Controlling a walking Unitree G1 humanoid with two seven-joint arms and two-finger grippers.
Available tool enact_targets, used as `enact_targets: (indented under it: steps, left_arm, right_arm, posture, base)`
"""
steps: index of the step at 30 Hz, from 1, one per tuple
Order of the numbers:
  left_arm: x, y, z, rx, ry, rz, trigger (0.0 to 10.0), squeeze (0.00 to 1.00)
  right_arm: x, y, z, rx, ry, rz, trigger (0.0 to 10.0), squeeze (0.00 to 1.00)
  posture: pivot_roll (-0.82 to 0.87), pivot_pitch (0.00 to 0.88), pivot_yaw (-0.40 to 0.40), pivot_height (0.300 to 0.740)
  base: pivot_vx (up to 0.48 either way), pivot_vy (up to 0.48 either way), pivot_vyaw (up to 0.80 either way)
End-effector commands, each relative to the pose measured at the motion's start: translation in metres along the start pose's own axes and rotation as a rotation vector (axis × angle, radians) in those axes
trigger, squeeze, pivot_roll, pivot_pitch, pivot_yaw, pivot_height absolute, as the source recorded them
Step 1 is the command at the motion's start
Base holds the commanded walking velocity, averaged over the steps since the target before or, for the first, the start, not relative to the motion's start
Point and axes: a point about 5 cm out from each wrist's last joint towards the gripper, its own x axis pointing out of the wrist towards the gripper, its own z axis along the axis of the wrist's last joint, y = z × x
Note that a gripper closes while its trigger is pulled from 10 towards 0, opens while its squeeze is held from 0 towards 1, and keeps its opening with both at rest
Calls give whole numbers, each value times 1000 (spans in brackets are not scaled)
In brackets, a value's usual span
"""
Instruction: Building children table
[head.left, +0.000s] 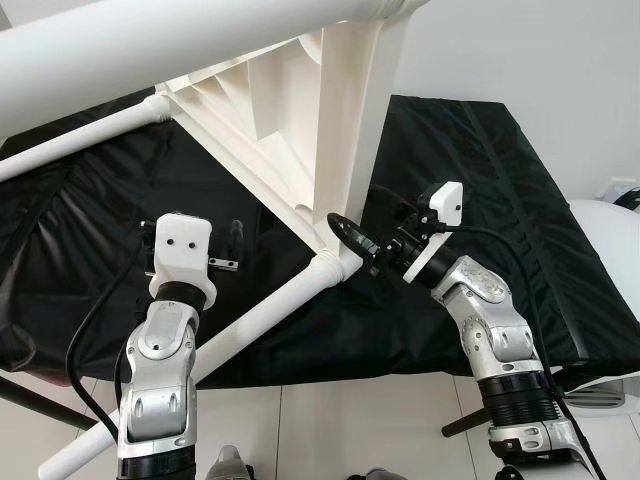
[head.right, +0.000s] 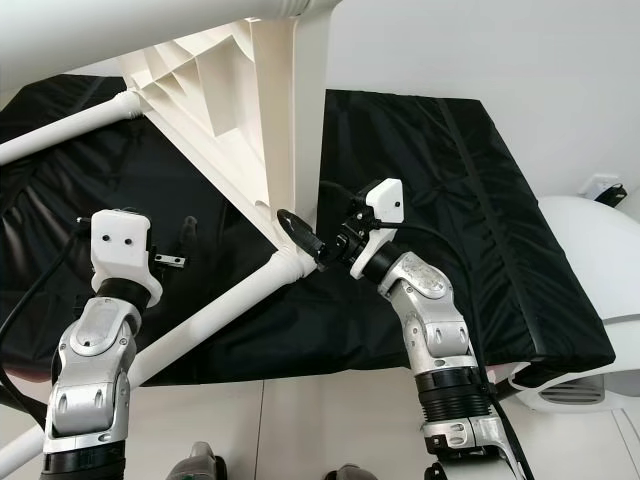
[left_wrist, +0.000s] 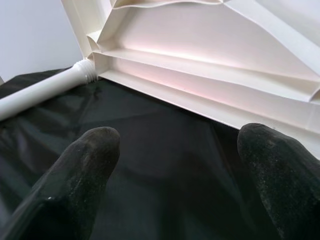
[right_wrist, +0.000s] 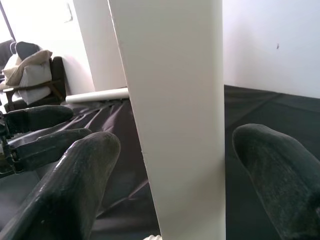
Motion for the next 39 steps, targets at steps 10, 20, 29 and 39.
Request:
enact_targets:
  steps: [10,20,29,39]
  left_arm:
    - [-3,6,1,5,11,143,10000,0]
    - [-2,5,2,1,8,142,10000,0]
    - [-3,5,4,-3,6,153,10000,0]
    - [-5,5,4,-12,11,165,10000,0]
  right_arm:
    - [20,-6,2,-20,-34,31,10000,0]
    - [40,-11,1,-20,-46,25,10000,0]
    - [53,-12,-3,-6,-58,-5,10000,0]
    - [53,-15,-6,15,-67,-13,0,0]
  posture:
    - [190,50,-115,740]
    - [197,44,-119,740]
    - [204,53,-125,740]
    - [202,59,-132,740]
  base:
    - [0,0,0]
    - [0,0,0]
    - [0,0,0]
    - [0,0,0]
